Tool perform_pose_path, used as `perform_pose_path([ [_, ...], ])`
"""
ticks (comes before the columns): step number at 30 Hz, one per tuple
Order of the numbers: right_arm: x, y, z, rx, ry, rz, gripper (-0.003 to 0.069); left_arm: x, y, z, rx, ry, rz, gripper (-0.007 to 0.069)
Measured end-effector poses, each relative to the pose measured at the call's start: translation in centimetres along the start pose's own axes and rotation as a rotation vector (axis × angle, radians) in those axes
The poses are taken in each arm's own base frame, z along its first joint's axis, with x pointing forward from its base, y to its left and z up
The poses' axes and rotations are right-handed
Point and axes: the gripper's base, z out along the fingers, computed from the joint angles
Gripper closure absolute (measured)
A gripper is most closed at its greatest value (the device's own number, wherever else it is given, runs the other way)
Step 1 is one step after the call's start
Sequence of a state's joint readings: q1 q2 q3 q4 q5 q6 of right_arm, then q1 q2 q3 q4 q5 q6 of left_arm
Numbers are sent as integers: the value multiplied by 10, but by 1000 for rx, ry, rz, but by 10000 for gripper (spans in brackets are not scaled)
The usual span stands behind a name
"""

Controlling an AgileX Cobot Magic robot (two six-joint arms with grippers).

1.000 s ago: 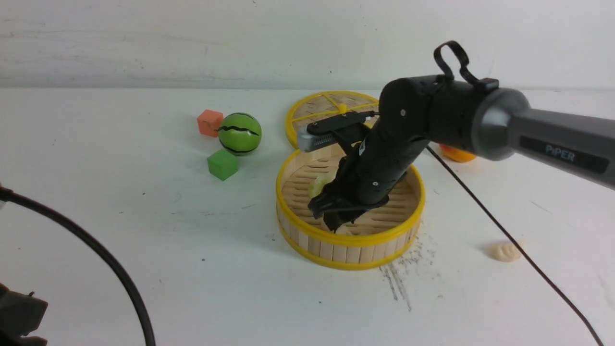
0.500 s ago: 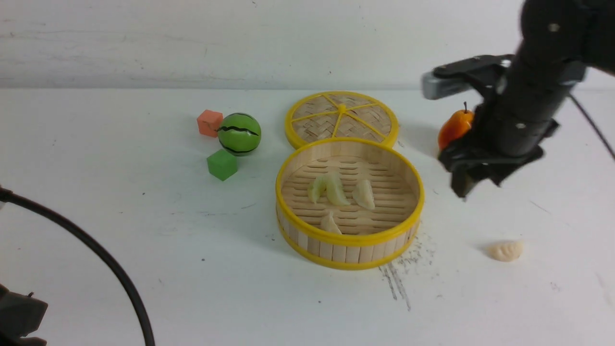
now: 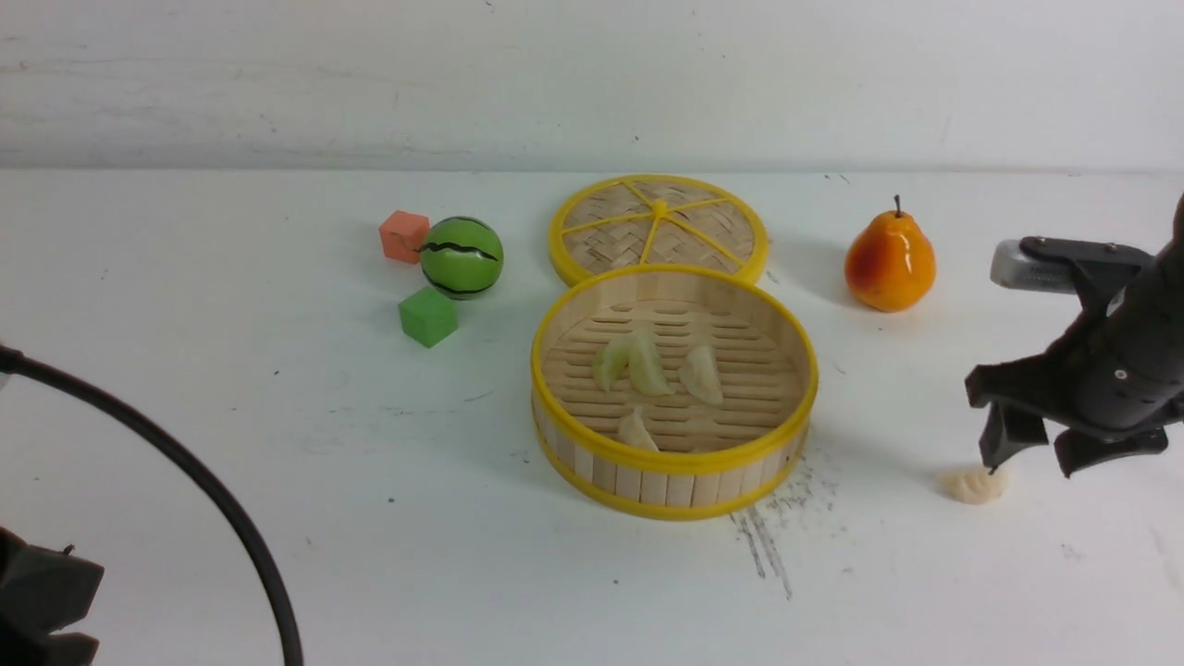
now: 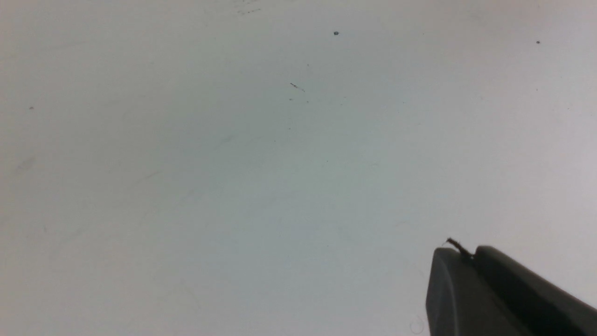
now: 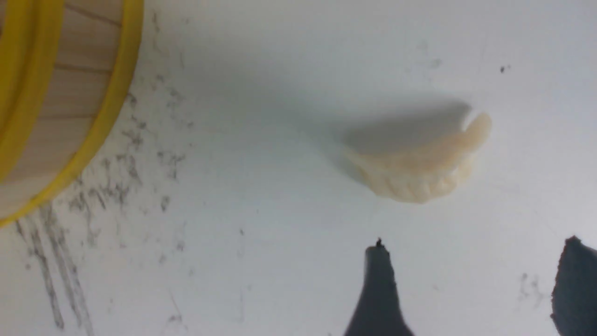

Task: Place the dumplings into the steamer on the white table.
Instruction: 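Reach for and grasp a dumpling lying on the table beside the steamer, then place the dumpling in the bamboo steamer basket with the right gripper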

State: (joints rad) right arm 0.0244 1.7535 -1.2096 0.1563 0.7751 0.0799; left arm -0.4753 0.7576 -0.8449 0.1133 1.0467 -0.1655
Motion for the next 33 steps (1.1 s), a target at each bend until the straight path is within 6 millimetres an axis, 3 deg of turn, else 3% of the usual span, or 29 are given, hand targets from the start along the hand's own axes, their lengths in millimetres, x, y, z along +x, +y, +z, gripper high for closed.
perform_pose_path([
  [10,-6,-5,48,1,1,277,185,1,0,0,0,11,-1,577],
  [14,-4,-5,58,-3,26,300,188,1,0,0,-1,11,0,575],
  [19,-5,-5,58,-2,36,300,249,1,0,0,-3,11,1,573],
  [21,-5,-5,58,7,59,290,381,1,0,0,-4,10,1,573],
  [24,-10,-5,55,25,67,263,497,1,0,0,-5,10,2,572],
  [29,-28,-3,37,61,44,172,496,2,1,0,-7,20,2,568],
  [33,-40,16,20,44,31,26,496,3,1,0,-8,30,2,566],
])
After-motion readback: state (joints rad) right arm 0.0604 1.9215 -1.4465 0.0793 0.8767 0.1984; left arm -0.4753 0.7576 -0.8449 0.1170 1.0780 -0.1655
